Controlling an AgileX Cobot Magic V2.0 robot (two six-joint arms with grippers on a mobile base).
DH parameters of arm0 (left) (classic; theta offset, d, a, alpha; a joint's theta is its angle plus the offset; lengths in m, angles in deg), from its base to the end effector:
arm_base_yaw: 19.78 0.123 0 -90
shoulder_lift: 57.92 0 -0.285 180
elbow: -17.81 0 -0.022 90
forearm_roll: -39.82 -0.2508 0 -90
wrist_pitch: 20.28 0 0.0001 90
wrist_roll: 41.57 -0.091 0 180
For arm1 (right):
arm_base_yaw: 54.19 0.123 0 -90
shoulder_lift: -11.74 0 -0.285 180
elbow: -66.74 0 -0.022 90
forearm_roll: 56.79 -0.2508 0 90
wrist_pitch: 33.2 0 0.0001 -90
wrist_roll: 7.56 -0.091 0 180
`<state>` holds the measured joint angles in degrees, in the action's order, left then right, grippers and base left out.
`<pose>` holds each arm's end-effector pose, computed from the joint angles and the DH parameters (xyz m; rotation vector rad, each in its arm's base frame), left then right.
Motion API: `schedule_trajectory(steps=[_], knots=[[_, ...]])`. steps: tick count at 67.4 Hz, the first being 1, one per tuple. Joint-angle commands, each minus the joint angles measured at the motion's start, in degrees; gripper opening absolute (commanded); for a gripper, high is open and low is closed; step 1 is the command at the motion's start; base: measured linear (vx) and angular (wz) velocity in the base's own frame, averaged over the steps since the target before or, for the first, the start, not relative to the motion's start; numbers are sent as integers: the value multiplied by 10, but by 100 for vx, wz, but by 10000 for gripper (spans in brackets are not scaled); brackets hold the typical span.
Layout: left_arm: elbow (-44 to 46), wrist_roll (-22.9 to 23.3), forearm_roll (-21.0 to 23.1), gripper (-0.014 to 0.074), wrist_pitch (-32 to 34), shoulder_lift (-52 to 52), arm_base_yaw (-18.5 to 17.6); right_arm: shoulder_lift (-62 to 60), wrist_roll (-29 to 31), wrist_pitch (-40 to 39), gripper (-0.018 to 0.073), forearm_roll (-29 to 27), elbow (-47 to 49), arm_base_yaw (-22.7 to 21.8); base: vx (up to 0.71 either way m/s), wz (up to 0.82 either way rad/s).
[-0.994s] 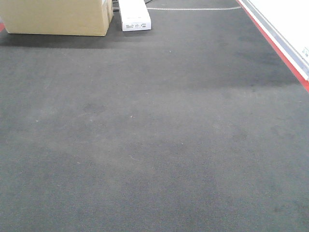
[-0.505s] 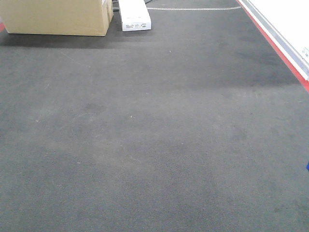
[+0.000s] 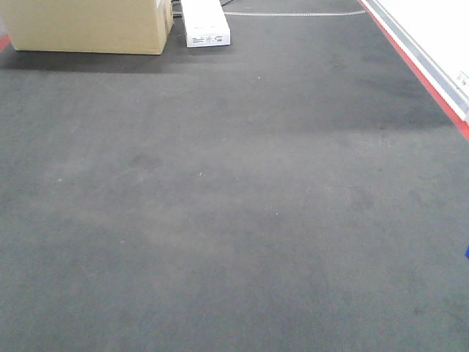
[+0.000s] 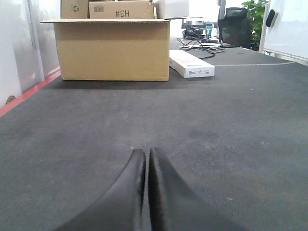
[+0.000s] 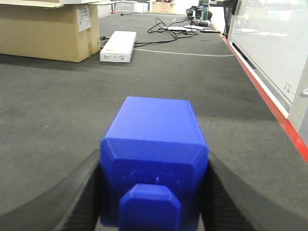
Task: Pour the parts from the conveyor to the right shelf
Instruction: 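Drive away from the conveyor holding the blue part in the right gripper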
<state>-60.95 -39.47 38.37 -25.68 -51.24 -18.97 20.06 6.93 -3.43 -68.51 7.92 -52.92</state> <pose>0.0562 0.0010 0.1966 -0.0221 1.5853 0.0040 0.0303 0.0099 0.2718 -0.1573 1.6746 0.0454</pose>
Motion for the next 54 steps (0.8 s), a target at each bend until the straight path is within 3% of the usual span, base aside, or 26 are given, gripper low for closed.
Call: schedule_trajectory(steps=[1,21,54], knots=[[15,4,4,-6,41,-3,-1,7,2,-44,48,-1,14,-2,-9,3],[15,4,4,-6,41,-3,-1,7,2,-44,48,-1,14,-2,-23,-2],[15,4,4,-6,41,-3,-1,7,2,-44,48,-2,14,-2,-42,-1]])
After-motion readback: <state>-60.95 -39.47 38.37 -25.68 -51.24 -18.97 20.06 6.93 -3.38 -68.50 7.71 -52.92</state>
